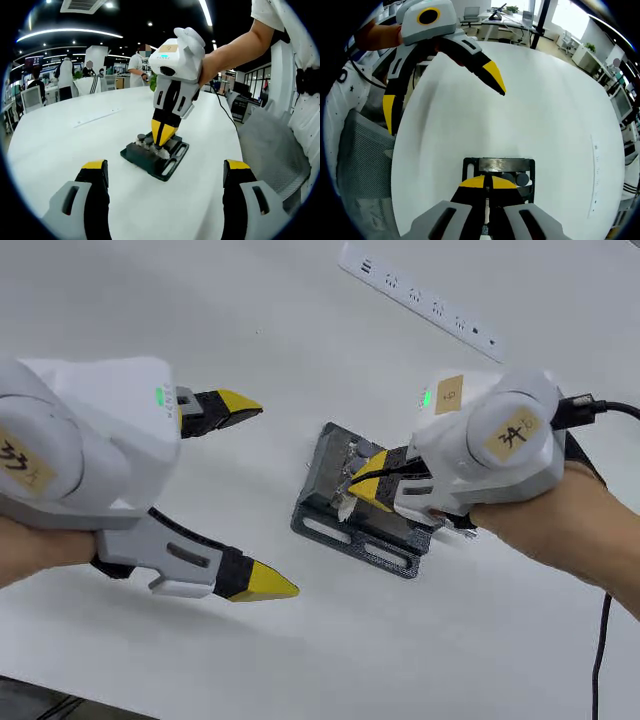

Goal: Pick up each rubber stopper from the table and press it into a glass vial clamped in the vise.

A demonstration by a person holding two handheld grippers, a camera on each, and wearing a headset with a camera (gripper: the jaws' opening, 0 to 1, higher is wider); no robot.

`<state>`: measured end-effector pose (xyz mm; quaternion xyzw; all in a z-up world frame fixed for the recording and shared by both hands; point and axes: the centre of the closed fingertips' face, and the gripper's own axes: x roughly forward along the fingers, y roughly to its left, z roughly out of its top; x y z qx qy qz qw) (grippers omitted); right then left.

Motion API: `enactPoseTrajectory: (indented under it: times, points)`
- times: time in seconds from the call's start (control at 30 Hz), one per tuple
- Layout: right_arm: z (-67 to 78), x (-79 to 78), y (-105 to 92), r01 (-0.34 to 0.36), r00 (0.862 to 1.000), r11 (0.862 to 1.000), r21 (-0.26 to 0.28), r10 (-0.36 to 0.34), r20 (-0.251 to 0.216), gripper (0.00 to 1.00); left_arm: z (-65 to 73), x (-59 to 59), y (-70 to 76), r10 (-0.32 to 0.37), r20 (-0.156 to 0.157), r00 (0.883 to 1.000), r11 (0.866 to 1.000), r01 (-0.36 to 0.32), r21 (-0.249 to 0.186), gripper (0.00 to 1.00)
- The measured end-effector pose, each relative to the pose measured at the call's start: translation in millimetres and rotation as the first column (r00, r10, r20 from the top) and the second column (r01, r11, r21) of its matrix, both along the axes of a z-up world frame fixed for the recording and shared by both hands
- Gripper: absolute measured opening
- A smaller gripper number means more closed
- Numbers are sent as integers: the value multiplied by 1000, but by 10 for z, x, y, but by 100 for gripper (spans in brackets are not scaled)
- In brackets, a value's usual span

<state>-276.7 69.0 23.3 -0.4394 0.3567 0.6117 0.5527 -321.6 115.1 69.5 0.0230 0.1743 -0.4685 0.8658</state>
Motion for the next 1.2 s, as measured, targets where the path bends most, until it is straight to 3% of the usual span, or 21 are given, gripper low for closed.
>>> enactPoseTrajectory:
  times: [0.53,0.63,0.87,0.93,1.1,1.2]
  points:
    - [-7,7,16,-26,1000,998,-55,26,-1,0,23,11,-17,-1,4,1000,1000,1,-1,94]
    - [-11,-5,12,-51,998,997,-62,52,21,0,35,10,-24,-1,6,1000,1000,1,-1,94]
    - [-14,-20,4,-78,993,996,-46,82,83,0,72,10,-30,-2,15,1000,1000,2,1,94]
    - [-5,-25,10,-37,997,999,-27,38,66,0,100,0,-30,-6,21,1000,1000,5,5,94]
    - [-14,-24,1,-65,993,998,-22,67,98,0,155,-24,2,-1,27,1000,1000,1,21,94]
    - [-6,-22,-7,-44,993,999,6,43,108,0,186,-44,25,8,27,1000,1000,-9,20,94]
